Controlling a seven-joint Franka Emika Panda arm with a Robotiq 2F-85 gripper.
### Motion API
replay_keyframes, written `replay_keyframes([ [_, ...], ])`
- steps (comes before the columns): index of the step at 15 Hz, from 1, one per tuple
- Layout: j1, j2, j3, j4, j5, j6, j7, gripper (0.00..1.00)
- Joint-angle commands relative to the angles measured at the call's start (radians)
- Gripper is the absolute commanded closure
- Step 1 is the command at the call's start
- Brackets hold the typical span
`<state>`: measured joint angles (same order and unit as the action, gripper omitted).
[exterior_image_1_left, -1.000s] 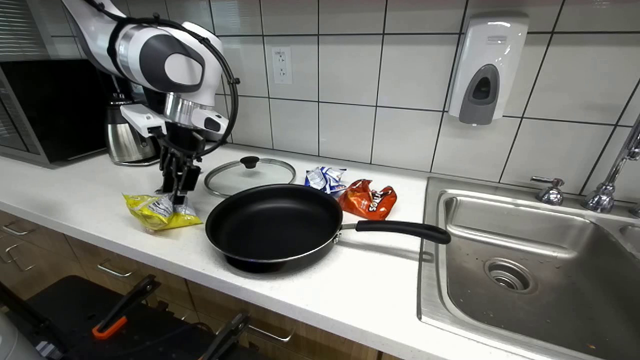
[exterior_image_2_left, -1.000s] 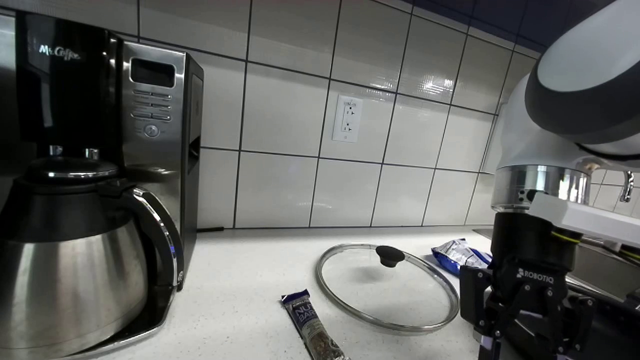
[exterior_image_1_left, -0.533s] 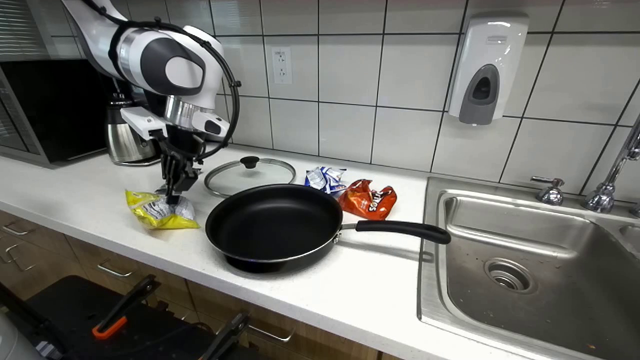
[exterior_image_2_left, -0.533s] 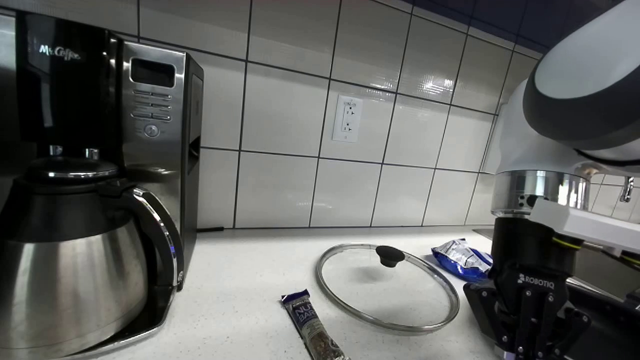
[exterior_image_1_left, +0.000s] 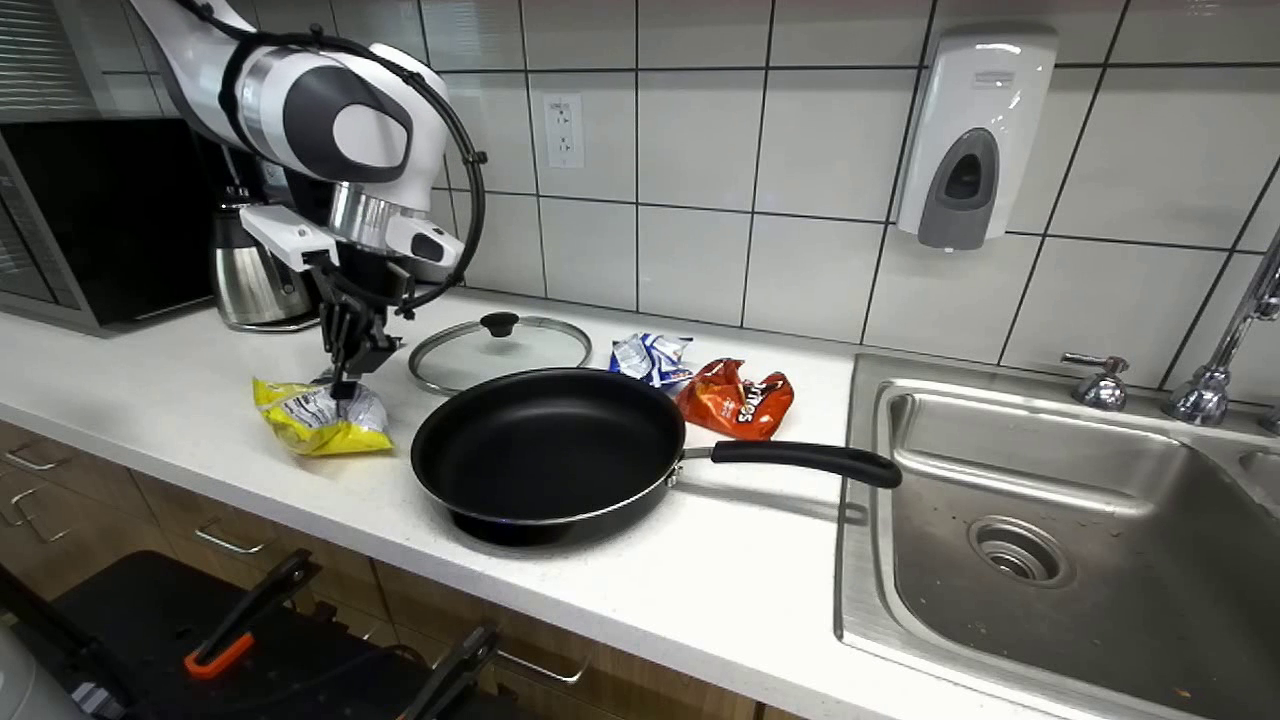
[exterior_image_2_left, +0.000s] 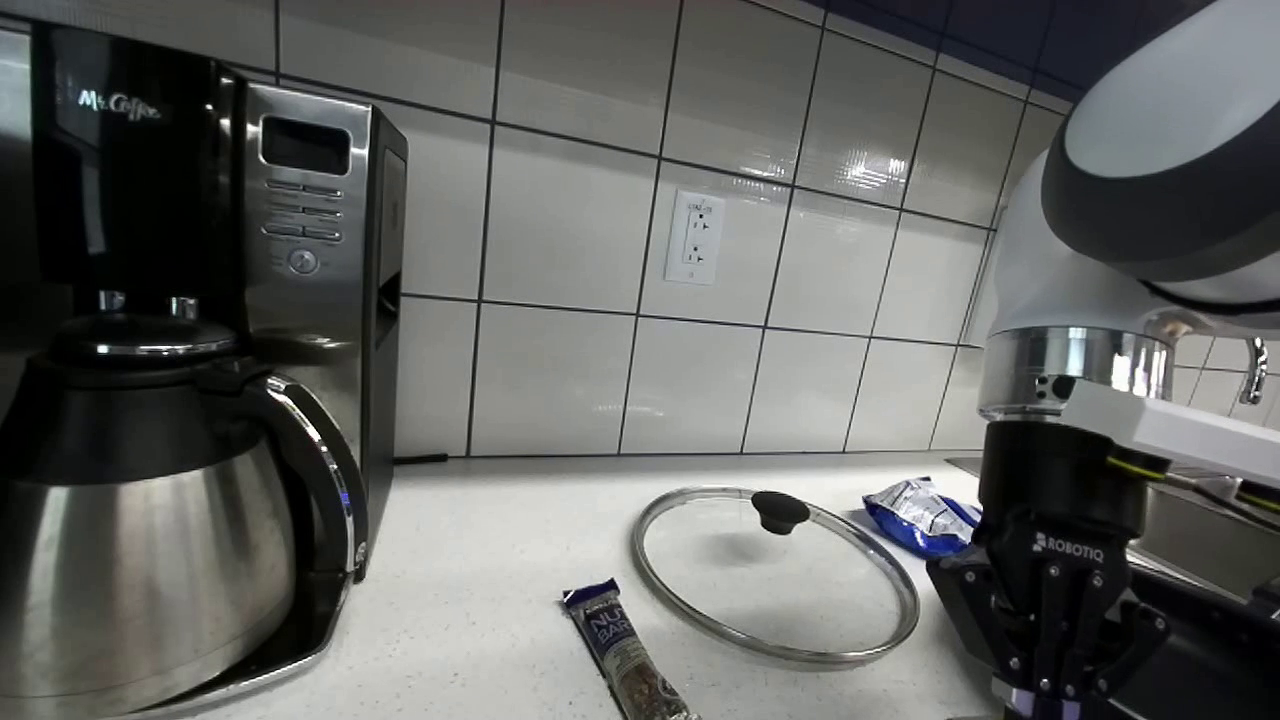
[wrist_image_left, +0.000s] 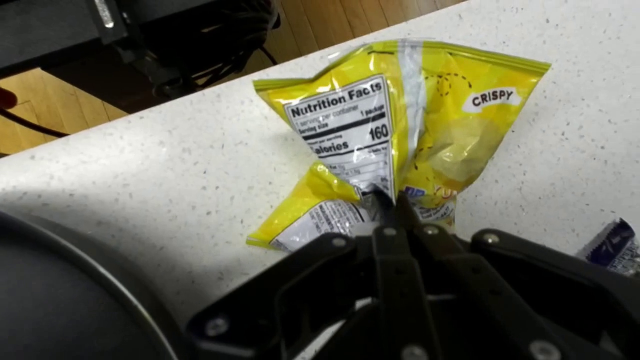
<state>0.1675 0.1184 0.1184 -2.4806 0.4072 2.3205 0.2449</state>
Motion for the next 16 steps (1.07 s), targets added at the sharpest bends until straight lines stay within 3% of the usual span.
replay_keyframes([
  [1, -0.031, -0.08, 0.005, 0.015, 0.023, -0.083, -0.084, 1.0],
  [16, -0.119, -0.3, -0.115, -0.001, -0.081, -0.216, -0.198, 1.0],
])
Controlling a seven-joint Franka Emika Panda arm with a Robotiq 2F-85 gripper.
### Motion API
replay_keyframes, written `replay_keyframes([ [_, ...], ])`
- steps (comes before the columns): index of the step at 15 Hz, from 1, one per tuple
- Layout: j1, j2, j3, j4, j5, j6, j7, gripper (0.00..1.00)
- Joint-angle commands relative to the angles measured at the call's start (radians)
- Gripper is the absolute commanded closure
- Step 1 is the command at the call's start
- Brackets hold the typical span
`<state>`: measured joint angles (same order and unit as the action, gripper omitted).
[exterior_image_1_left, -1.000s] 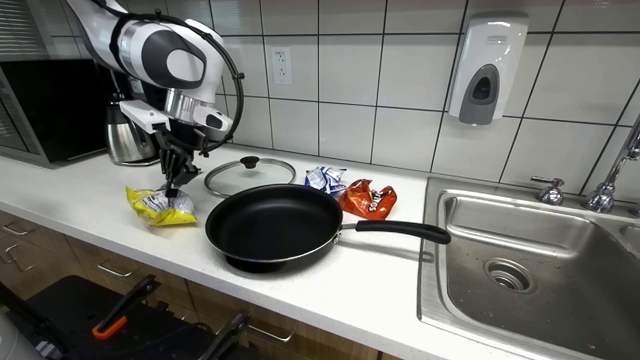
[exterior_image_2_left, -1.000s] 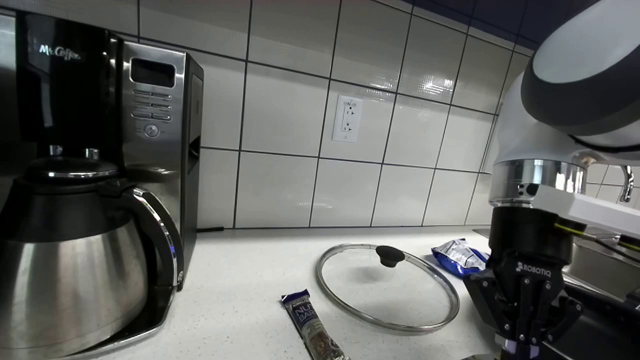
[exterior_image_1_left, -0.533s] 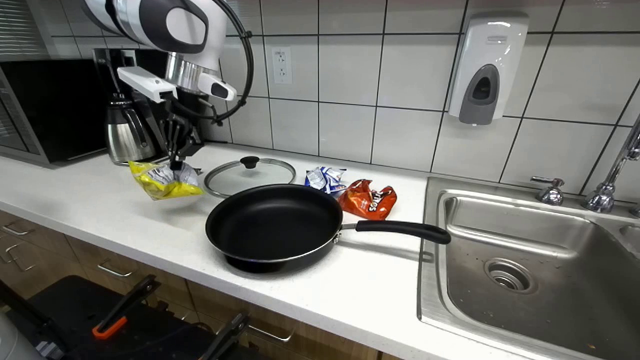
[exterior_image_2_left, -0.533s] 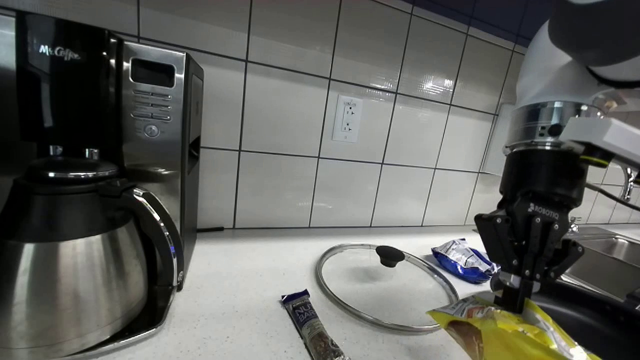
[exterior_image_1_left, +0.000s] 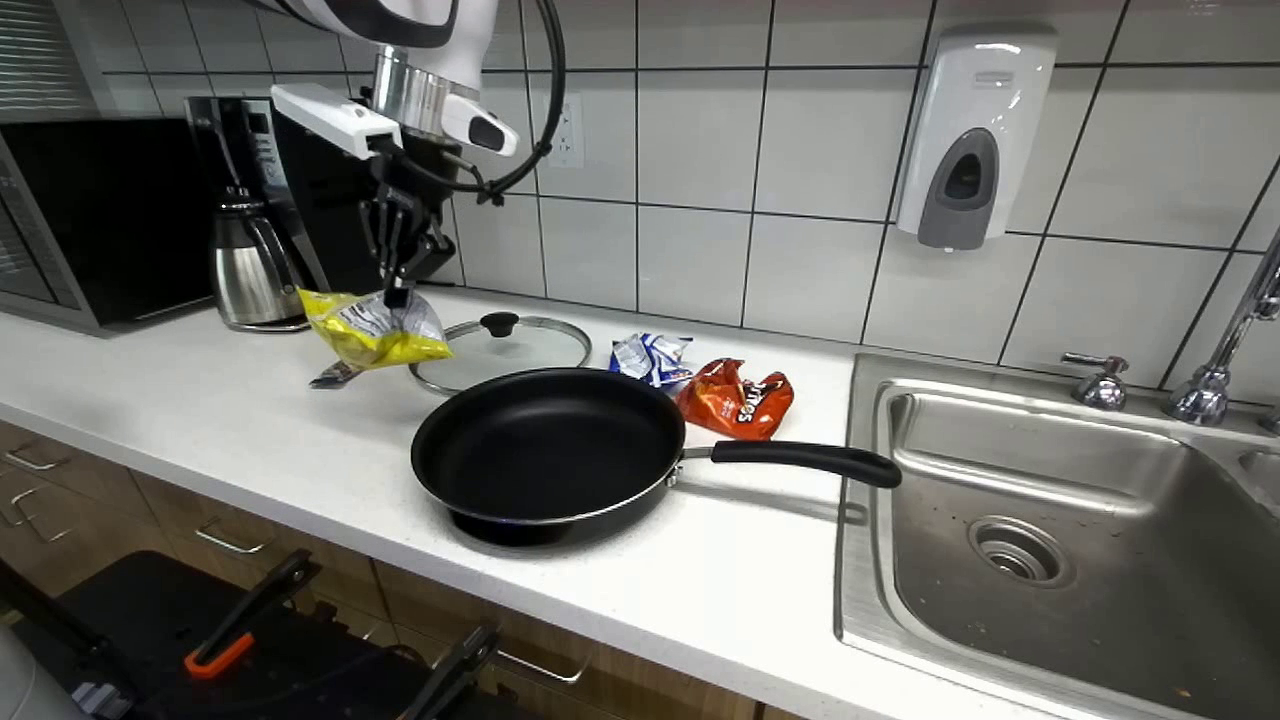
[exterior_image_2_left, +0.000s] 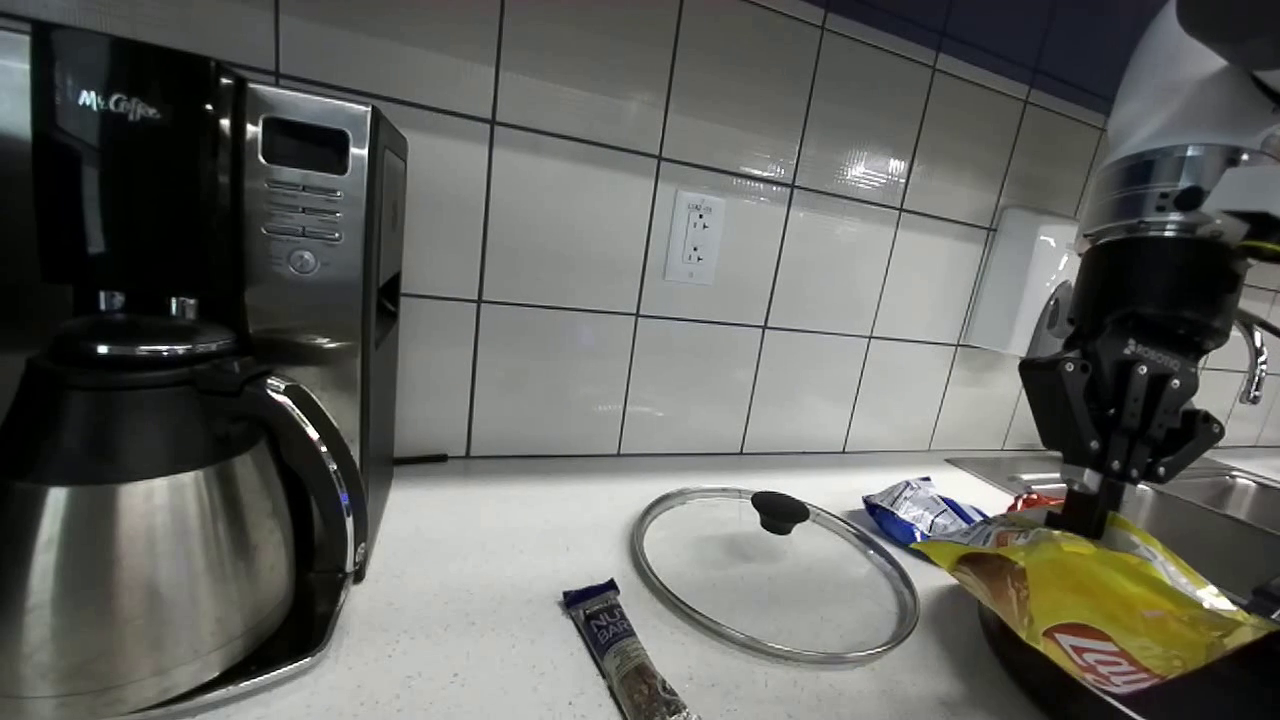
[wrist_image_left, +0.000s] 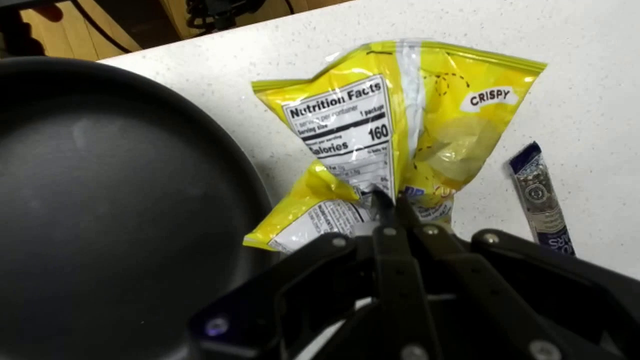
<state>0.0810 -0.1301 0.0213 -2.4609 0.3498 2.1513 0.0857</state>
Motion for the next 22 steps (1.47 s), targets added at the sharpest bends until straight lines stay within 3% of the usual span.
replay_keyframes([
  [1, -0.041, -0.056, -0.027, -0.025, -0.03, -0.052, -0.045, 1.0],
  [11, -0.123, -0.063, -0.112, -0.099, -0.078, -0.041, -0.099, 1.0],
  [22, -0.178, -0.005, -0.156, -0.142, -0.105, 0.083, -0.092, 1.0],
])
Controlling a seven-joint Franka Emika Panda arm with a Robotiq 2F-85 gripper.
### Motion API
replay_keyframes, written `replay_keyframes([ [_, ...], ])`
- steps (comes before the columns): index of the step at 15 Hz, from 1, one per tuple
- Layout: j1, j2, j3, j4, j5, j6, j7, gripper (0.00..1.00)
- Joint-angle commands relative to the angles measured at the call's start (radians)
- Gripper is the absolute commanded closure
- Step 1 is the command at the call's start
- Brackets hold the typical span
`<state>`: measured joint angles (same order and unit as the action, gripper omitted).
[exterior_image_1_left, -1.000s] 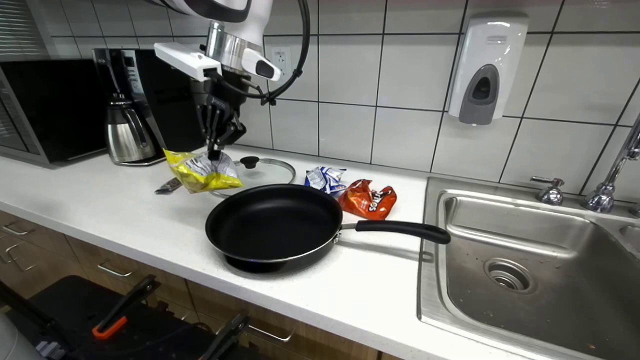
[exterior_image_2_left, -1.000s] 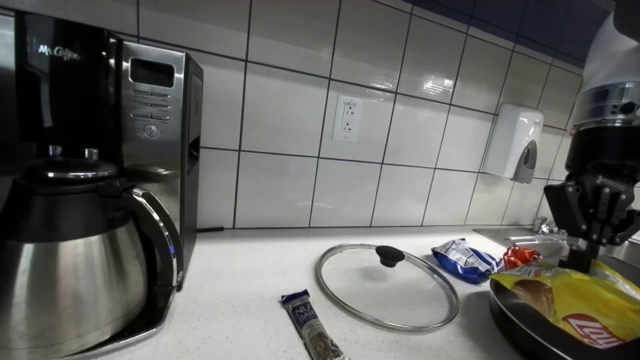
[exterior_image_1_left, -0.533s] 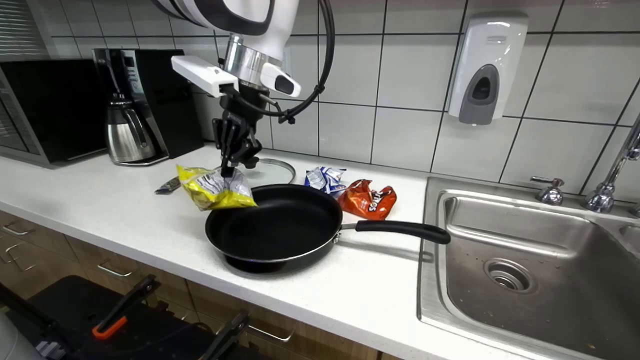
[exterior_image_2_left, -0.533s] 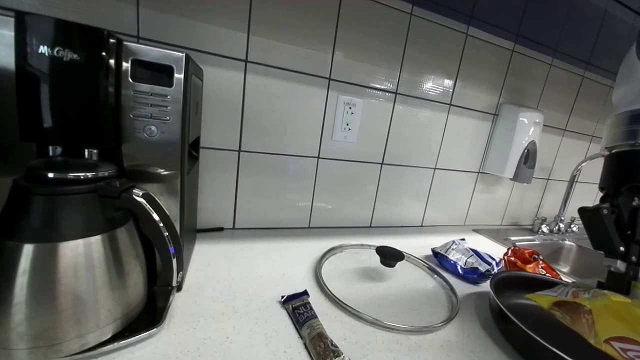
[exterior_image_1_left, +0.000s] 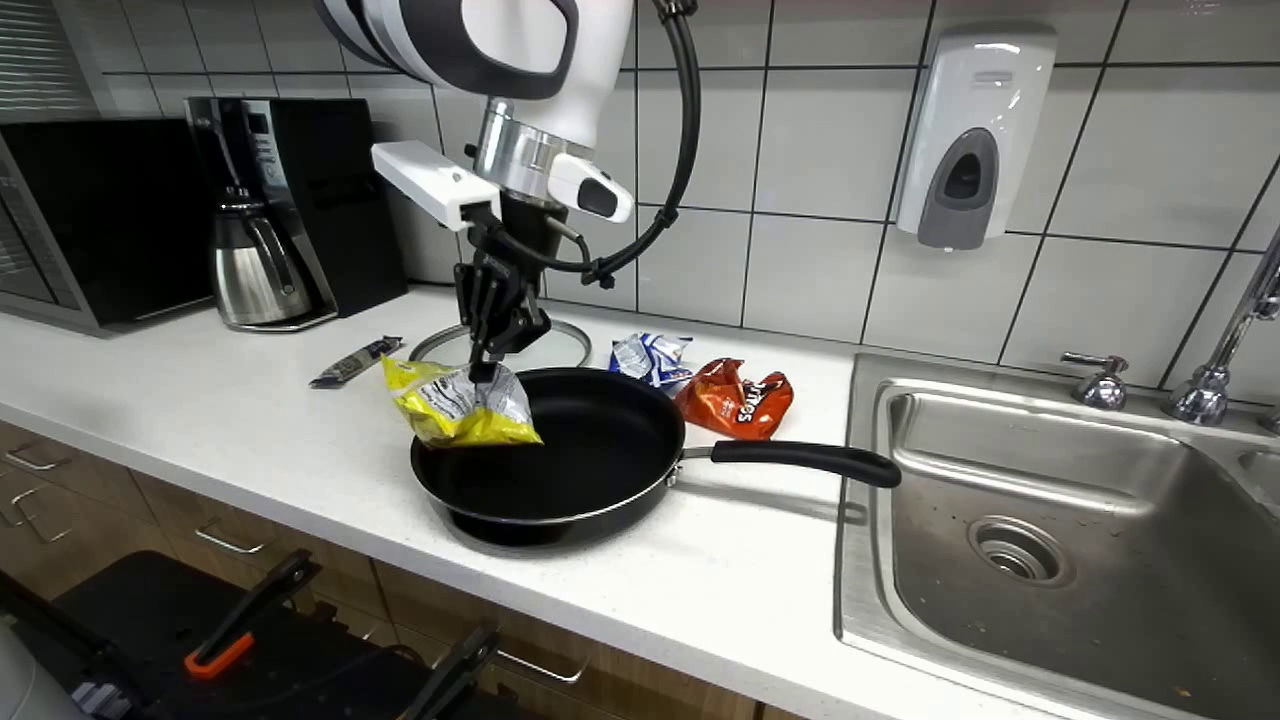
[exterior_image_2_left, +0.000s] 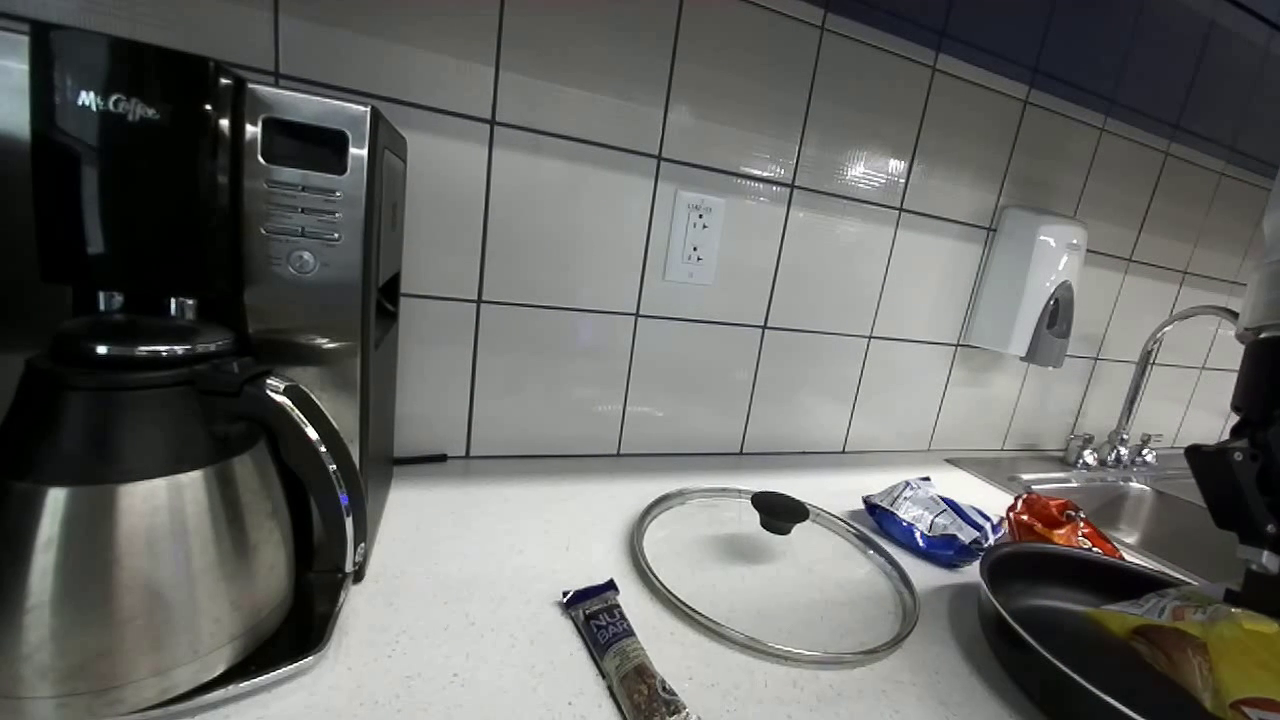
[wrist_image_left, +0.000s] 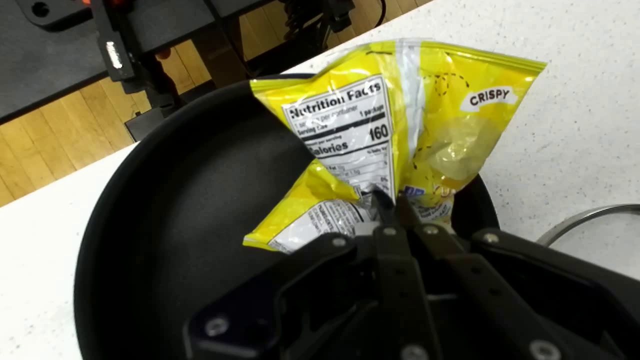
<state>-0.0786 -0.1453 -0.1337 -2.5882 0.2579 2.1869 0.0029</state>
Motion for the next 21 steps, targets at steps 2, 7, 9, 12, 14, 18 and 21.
replay_keyframes([
  [2, -0.019, 0.033, -0.001, -0.017, -0.011, 0.08, -0.008, 1.0],
  [7, -0.017, 0.075, -0.002, -0.018, -0.013, 0.125, -0.008, 1.0],
  [9, -0.018, 0.086, -0.002, -0.021, -0.013, 0.138, -0.007, 1.0],
  [12, -0.018, 0.1, -0.002, -0.024, -0.012, 0.151, -0.005, 1.0],
  [14, -0.019, 0.107, -0.002, -0.025, -0.011, 0.154, -0.004, 1.0],
  [18, -0.023, 0.122, -0.006, -0.024, -0.017, 0.164, 0.004, 1.0],
  [21, -0.026, 0.134, -0.006, -0.022, -0.017, 0.173, 0.007, 1.0],
])
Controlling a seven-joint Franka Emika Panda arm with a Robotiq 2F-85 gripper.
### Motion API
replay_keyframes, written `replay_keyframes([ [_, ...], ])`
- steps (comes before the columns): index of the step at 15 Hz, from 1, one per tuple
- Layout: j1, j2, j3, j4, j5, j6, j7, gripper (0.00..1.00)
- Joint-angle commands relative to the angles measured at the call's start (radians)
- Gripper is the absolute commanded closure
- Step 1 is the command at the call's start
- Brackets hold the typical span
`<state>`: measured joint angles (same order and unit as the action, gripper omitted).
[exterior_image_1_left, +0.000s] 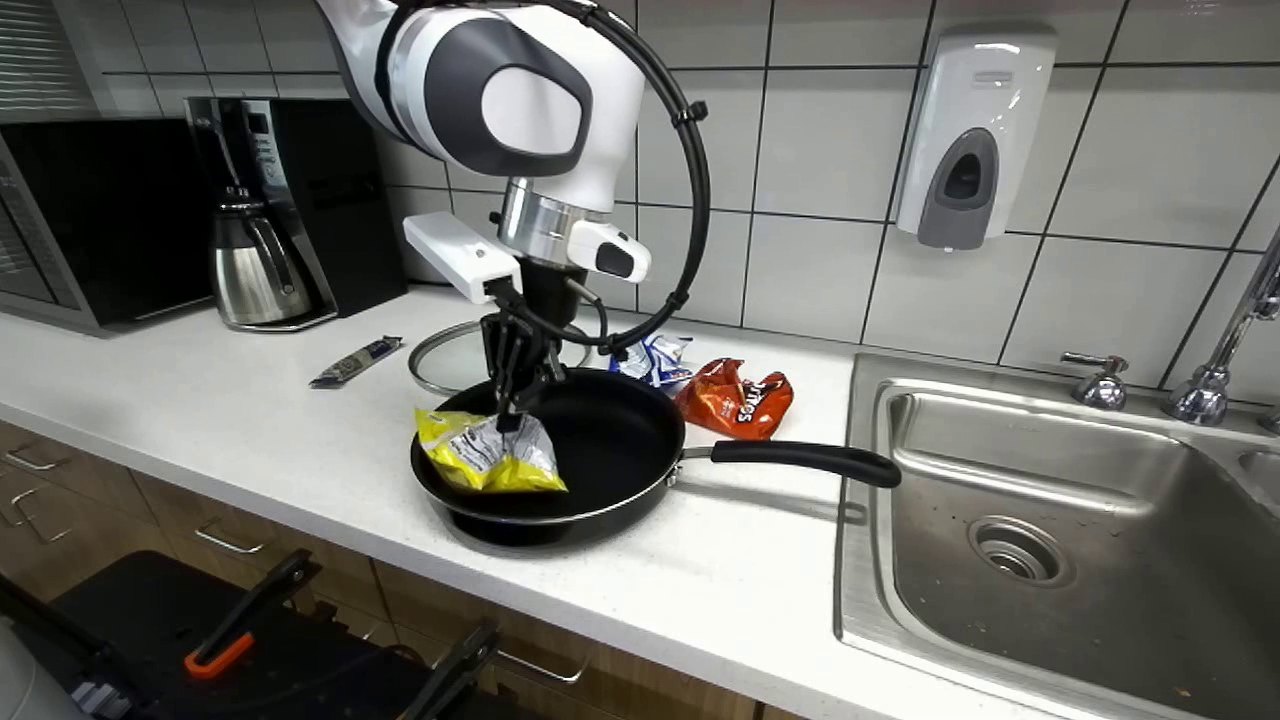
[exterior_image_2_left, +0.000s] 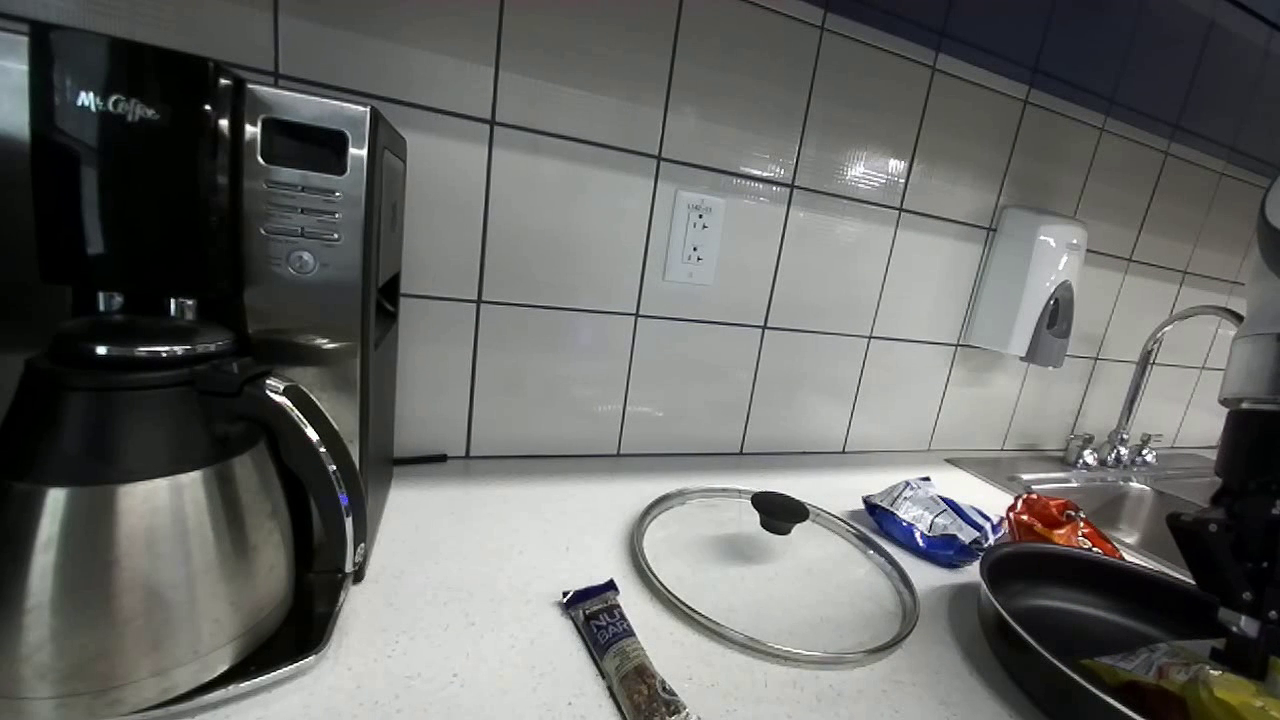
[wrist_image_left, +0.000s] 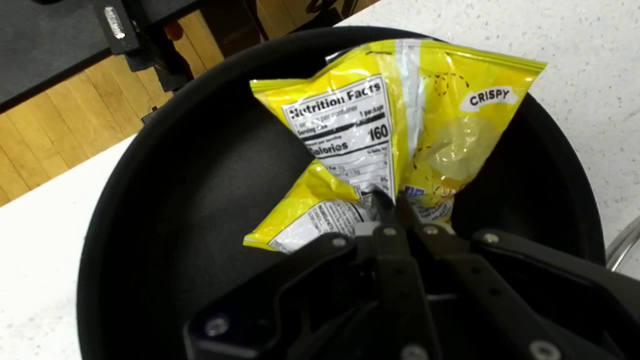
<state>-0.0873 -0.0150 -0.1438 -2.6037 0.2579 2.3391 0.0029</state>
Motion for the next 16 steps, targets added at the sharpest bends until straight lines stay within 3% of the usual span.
replay_keyframes([
  [1, -0.018, 0.008, 0.004, -0.006, -0.021, 0.027, 0.012, 1.0],
  [16, -0.022, 0.047, 0.0, 0.006, -0.026, 0.066, 0.02, 1.0],
])
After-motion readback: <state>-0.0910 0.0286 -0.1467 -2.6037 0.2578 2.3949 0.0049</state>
